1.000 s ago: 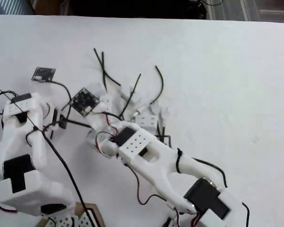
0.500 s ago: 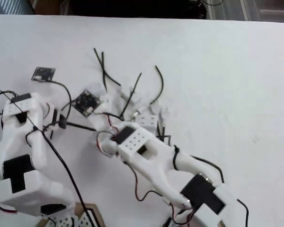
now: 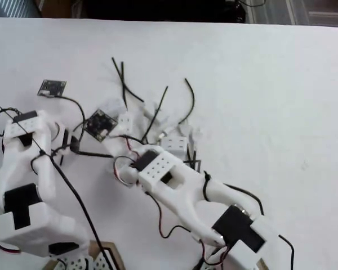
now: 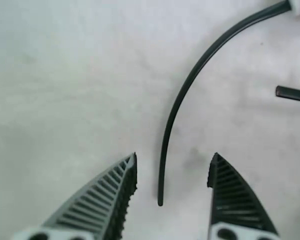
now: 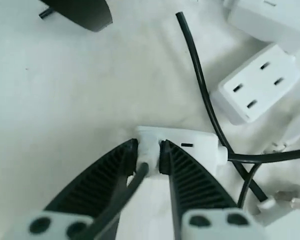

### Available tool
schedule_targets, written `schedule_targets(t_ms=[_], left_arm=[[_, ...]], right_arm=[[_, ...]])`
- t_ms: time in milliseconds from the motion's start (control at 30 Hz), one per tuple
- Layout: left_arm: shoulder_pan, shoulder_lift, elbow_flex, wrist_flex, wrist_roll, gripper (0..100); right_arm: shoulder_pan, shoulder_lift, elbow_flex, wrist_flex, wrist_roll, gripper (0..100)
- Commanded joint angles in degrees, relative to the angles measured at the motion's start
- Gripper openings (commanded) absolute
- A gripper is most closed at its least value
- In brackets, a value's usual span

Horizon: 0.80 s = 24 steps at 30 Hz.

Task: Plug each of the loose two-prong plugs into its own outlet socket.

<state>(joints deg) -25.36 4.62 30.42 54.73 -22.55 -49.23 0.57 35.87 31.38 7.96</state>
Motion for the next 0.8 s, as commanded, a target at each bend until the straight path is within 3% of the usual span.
schedule_targets(t_ms=[0,100,267,500,767], left_arm=[[-0.57,-0.22,-0.18,-0.70,0.44,23],[-0.57,-0.22,-0.18,-0.70,0.44,23],[-0.57,-0.22,-0.18,-0.70,0.44,23],[-0.57,-0.22,-0.18,-0.70,0.44,23],[-0.57,-0.22,-0.18,-0.70,0.44,23]], right_arm=[[0.84,-5.85,-1.05,4.88,0.53,23.0],[1.10,-8.13,-1.05,7.60,0.53,31.2],[4.53,-8.66,-1.05,8.66,1.14,31.5],[11.47,-8.40,-1.14,9.54,21.27,31.5],[10.15,-14.81,-6.33,25.54,21.54,31.6]])
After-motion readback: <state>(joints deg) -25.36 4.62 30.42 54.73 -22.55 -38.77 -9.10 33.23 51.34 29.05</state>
